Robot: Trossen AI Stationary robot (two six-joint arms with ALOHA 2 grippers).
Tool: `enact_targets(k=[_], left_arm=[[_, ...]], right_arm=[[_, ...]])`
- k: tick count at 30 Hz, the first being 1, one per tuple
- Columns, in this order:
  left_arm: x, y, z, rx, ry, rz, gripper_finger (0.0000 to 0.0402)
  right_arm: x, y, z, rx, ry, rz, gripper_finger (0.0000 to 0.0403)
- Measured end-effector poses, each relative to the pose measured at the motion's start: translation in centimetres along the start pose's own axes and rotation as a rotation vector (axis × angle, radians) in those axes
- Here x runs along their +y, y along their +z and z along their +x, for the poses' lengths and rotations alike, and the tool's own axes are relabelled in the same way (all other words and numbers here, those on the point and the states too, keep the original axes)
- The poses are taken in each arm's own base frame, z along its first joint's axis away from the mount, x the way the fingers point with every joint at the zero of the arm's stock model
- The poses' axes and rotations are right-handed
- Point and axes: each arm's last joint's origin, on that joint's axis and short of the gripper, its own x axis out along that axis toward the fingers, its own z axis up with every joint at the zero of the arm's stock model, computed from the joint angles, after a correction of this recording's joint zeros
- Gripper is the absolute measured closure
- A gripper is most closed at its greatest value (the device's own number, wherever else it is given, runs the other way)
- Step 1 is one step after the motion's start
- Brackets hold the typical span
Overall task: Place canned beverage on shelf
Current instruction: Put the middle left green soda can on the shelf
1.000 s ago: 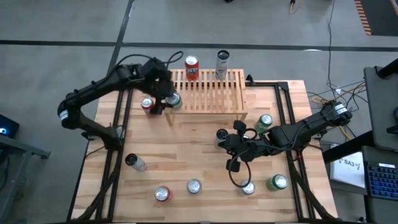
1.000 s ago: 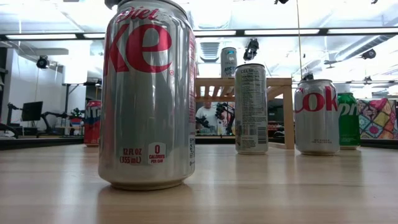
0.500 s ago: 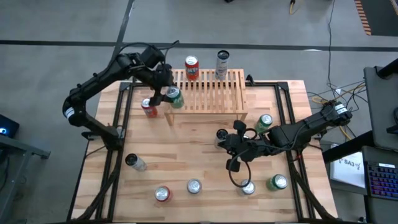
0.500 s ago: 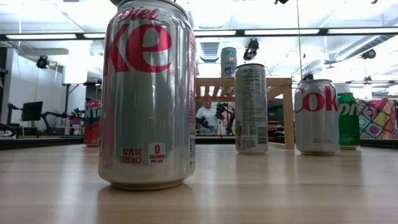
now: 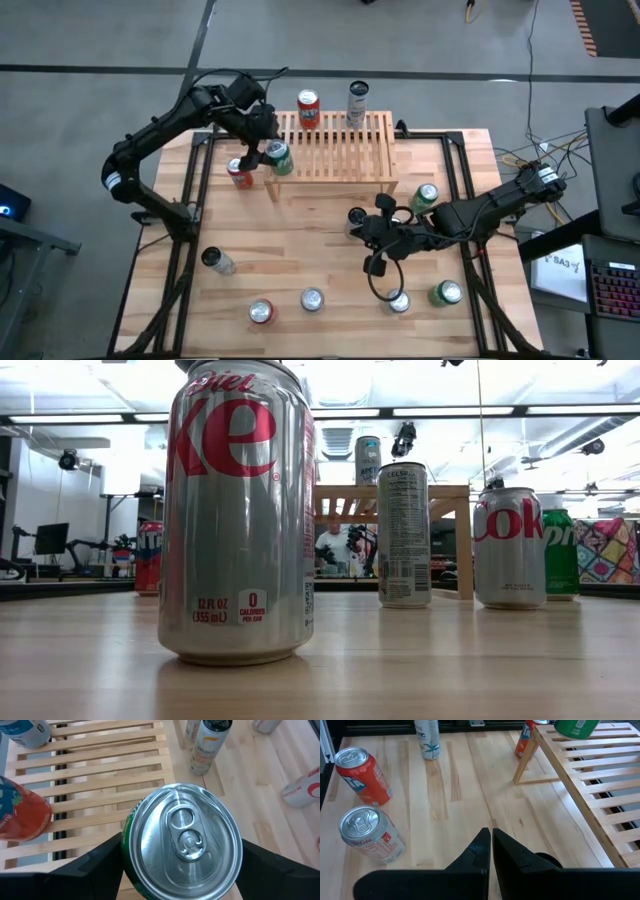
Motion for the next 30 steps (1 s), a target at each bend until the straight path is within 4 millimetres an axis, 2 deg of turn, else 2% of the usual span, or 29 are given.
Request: enact_targets(k=[30], left_arm=[[0.2,-1.0,1.5,0.044,0.002,-0.03,0.0107]], right_arm=[[0.0,0.0,0.0,-0.001,0.0,0.001,0.0394]])
